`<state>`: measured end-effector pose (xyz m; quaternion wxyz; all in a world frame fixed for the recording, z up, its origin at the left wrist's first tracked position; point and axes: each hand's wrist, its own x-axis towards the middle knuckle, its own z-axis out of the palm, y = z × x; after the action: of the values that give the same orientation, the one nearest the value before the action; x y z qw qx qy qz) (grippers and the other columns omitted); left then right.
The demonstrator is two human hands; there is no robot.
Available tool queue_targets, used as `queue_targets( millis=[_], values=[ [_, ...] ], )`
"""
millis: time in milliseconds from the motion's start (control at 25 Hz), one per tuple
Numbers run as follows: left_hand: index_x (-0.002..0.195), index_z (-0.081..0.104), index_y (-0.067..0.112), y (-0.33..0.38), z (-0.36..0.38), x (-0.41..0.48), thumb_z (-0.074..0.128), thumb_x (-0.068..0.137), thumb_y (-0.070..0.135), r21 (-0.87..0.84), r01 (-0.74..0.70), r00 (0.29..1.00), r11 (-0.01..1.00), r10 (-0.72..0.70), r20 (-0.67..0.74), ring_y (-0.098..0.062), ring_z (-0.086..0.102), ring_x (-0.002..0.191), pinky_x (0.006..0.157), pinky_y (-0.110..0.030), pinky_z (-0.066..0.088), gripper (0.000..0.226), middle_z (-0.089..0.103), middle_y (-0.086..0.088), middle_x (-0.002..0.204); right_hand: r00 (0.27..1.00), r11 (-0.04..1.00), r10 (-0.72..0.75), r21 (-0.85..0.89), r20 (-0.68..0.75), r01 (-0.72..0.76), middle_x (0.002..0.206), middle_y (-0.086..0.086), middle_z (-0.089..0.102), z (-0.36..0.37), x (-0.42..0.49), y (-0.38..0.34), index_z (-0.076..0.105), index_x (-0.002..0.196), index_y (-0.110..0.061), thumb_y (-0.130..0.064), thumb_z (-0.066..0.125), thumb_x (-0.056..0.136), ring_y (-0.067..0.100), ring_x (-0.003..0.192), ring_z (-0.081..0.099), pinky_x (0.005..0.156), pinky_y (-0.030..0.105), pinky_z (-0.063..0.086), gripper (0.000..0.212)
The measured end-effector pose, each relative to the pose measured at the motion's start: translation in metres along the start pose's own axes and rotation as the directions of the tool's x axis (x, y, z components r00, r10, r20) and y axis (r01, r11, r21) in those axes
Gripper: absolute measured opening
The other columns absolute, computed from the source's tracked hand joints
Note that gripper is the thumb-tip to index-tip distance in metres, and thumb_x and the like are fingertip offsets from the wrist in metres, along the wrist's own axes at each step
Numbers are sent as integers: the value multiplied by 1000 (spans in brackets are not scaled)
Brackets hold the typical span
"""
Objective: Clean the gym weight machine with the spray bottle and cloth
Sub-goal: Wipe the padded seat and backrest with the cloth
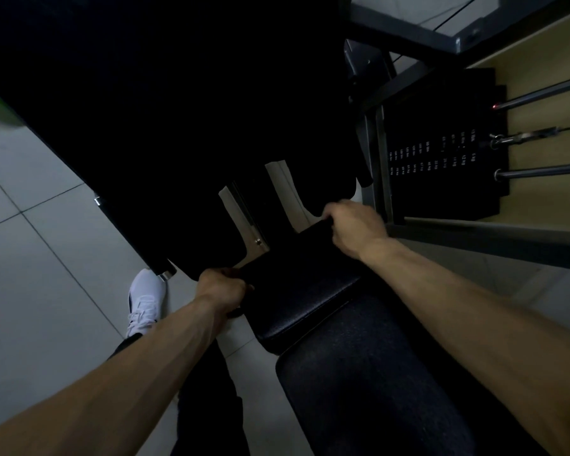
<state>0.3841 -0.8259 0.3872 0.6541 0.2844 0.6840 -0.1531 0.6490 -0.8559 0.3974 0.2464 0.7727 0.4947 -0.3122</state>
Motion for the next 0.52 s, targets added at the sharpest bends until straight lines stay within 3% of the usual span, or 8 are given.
queue_targets(
  millis=[120,240,320,400,440,520],
  values=[
    [98,72,3,-1,-1,1,73,85,-4,46,-1,1000,999,1,7,-34,71,70,65,-43,60,15,73,-22,85,967,971,-215,133,135,197,124,9,66,23,-7,-72,64,129,-28,-9,66,91,34,113,64,90,39,56,43],
    [103,74,1,-1,2,2,73,87,4,90,-21,999,996,18,28,-32,70,75,68,-39,58,16,74,-23,91,885,902,-403,266,234,340,128,7,63,38,-8,-103,64,126,-28,-10,63,95,31,115,62,90,38,54,36],
    [107,74,9,2,5,1,74,88,19,267,-103,994,958,94,47,-22,70,80,69,-29,56,21,74,-11,94,922,925,-337,249,192,286,128,7,62,28,1,-75,61,130,-30,-9,62,96,30,114,62,89,38,54,39],
    [121,70,21,9,14,-4,69,89,34,545,-249,966,801,246,79,-22,69,98,80,-28,55,34,72,-4,111,974,962,-189,224,126,157,128,6,62,16,5,-33,60,131,-30,-8,62,95,29,112,62,87,37,54,42],
    [130,66,27,15,22,-10,65,90,40,616,-318,940,721,325,106,-25,65,111,89,-31,54,42,69,-3,125,989,973,-122,204,78,104,128,6,60,12,5,-12,61,131,-28,-8,62,95,29,112,62,86,39,54,41],
    [142,57,33,32,42,-22,63,91,54,592,-426,900,684,388,199,-23,52,135,107,-30,45,55,53,4,150,1000,984,-12,179,-11,13,128,7,58,5,6,18,59,133,-21,-9,62,96,30,110,61,85,41,55,39]
  ],
)
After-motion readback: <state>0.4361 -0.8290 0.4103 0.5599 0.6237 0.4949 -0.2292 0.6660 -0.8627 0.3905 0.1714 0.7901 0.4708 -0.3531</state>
